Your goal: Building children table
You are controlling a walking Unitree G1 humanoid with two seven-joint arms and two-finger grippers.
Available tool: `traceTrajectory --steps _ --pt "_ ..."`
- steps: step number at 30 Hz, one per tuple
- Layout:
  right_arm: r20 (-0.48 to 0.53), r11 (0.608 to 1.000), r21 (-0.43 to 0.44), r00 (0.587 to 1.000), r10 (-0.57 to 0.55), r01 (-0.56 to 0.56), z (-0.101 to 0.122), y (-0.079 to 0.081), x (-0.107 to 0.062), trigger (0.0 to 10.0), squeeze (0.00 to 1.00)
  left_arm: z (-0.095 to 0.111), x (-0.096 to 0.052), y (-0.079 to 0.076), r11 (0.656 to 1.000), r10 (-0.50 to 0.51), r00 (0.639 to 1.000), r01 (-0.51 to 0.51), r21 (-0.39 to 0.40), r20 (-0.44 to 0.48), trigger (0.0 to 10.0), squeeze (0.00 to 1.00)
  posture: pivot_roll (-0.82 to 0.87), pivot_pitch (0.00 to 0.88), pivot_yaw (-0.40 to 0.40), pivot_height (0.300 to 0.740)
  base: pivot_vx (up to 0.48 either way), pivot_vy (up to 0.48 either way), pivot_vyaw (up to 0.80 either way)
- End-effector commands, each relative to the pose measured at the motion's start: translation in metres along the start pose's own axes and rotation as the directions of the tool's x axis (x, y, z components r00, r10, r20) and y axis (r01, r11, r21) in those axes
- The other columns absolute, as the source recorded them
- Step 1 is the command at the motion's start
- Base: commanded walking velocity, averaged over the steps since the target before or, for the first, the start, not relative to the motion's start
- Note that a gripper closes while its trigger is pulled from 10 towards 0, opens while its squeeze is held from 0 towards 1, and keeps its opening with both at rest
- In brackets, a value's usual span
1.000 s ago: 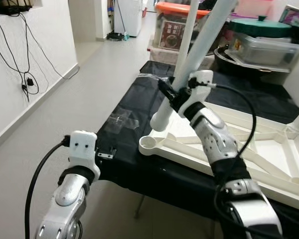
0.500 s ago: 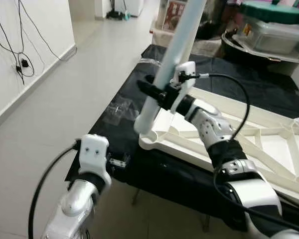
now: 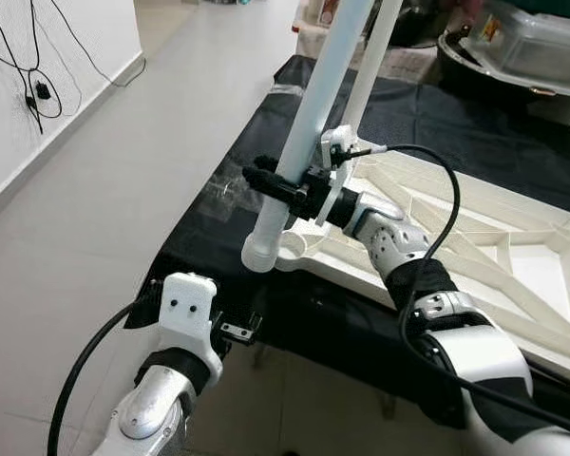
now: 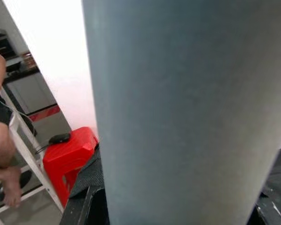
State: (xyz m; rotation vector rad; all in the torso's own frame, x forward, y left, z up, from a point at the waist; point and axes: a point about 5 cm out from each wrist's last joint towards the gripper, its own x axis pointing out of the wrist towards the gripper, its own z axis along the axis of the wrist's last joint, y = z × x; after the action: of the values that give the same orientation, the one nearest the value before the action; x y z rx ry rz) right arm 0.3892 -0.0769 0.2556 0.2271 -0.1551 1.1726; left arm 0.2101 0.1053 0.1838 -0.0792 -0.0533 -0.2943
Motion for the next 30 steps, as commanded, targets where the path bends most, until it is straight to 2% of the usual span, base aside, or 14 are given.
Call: traceTrajectory --steps 1,2,6,7,8,11,14,16,17,18,19,21,23,30 --pt "0.029 0.999 -0.035 1.0 0.001 0.0 0.015 -0.004 -0.003 10.0 0.0 -0.003 -0.003 -0.003 1.0 -0.007 1.0 0.006 -0.014 -0.022 10.0 0.0 0.23 0.234 -0.165 0.74 0.0 0.0 0.0" --pt "0.029 0.999 -0.035 1.0 0.001 0.0 0.015 -0.004 -0.003 10.0 0.0 -0.003 -0.003 -0.003 1.0 -0.007 1.0 0.006 -0.014 -0.022 10.0 0.0 0.23 0.234 -0.165 0.74 0.0 0.0 0.0" --pt "0.192 1.0 0.001 0.981 0.026 -0.027 0.055 -0.008 -0.006 10.0 0.0 -0.003 -0.002 -0.002 1.0 -0.007 1.0 0.006 -0.015 -0.028 10.0 0.0 0.23 0.221 -0.161 0.74 0.0 0.0 0.0" --pt "0.192 1.0 0.001 0.981 0.026 -0.027 0.055 -0.008 -0.006 10.0 0.0 -0.003 -0.002 -0.002 1.0 -0.007 1.0 0.006 -0.015 -0.028 10.0 0.0 0.23 0.221 -0.161 0.74 0.0 0.0 0.0" --pt "0.25 0.999 0.024 0.968 0.026 -0.033 0.065 -0.008 -0.007 10.0 0.0 -0.003 -0.001 -0.003 1.0 -0.01 1.0 0.009 -0.016 -0.029 10.0 0.0 0.23 0.221 -0.161 0.74 0.0 0.0 0.0" --pt "0.304 0.999 0.025 0.952 0.025 -0.034 0.076 -0.009 -0.009 10.0 0.0 -0.004 -0.001 -0.004 1.0 -0.015 0.999 0.014 -0.017 -0.033 10.0 0.0 0.23 0.214 -0.157 0.74 0.0 0.0 0.0" --pt "0.247 0.999 -0.035 0.969 0.014 -0.006 0.071 -0.012 -0.013 10.0 0.0 -0.005 -0.001 -0.005 1.0 -0.018 0.999 0.017 -0.016 -0.038 10.0 0.0 0.23 0.207 -0.156 0.74 0.0 0.0 0.0" --pt "0.247 0.999 -0.035 0.969 0.014 -0.006 0.071 -0.012 -0.013 10.0 0.0 -0.005 -0.001 -0.005 1.0 -0.018 0.999 0.017 -0.016 -0.038 10.0 0.0 0.23 0.207 -0.156 0.74 0.0 0.0 0.0" --pt "0.151 0.997 -0.083 0.988 0.013 -0.001 0.057 -0.014 -0.016 10.0 0.0 -0.006 -0.002 -0.005 1.0 -0.019 0.999 0.018 -0.016 -0.04 10.0 0.0 0.23 0.201 -0.157 0.74 0.0 0.0 0.0" --pt "0.108 0.995 -0.103 0.994 0.014 -0.003 0.05 -0.014 -0.017 10.0 0.0 -0.006 -0.002 -0.006 1.0 -0.019 0.999 0.019 -0.016 -0.041 10.0 0.0 0.23 0.201 -0.157 0.74 0.0 0.0 0.0" --pt "0.108 0.995 -0.103 0.994 0.014 -0.003 0.05 -0.014 -0.017 10.0 0.0 -0.006 -0.002 -0.006 1.0 -0.019 0.999 0.019 -0.016 -0.041 10.0 0.0 0.23 0.201 -0.157 0.74 0.0 0.0 0.0" --pt "0.017 0.991 -0.135 1.0 0.016 -0.013 0.034 -0.014 -0.02 10.0 0.0 -0.006 -0.002 -0.006 1.0 -0.022 0.999 0.021 -0.016 -0.041 10.0 0.0 0.23 0.193 -0.155 0.74 0.0 0.0 0.0" --pt "-0.025 0.989 -0.145 1.0 0.017 -0.02 0.024 -0.014 -0.021 10.0 0.0 -0.006 -0.002 -0.006 1.0 -0.024 0.999 0.023 -0.016 -0.042 10.0 0.0 0.23 0.193 -0.155 0.74 0.0 0.0 0.0" --pt "-0.062 0.987 -0.156 0.998 0.027 -0.037 0.015 -0.012 -0.021 10.0 0.0 -0.005 -0.001 -0.006 1.0 -0.024 0.999 0.023 -0.016 -0.041 10.0 0.0 0.23 0.196 -0.154 0.74 0.0 0.0 0.0"
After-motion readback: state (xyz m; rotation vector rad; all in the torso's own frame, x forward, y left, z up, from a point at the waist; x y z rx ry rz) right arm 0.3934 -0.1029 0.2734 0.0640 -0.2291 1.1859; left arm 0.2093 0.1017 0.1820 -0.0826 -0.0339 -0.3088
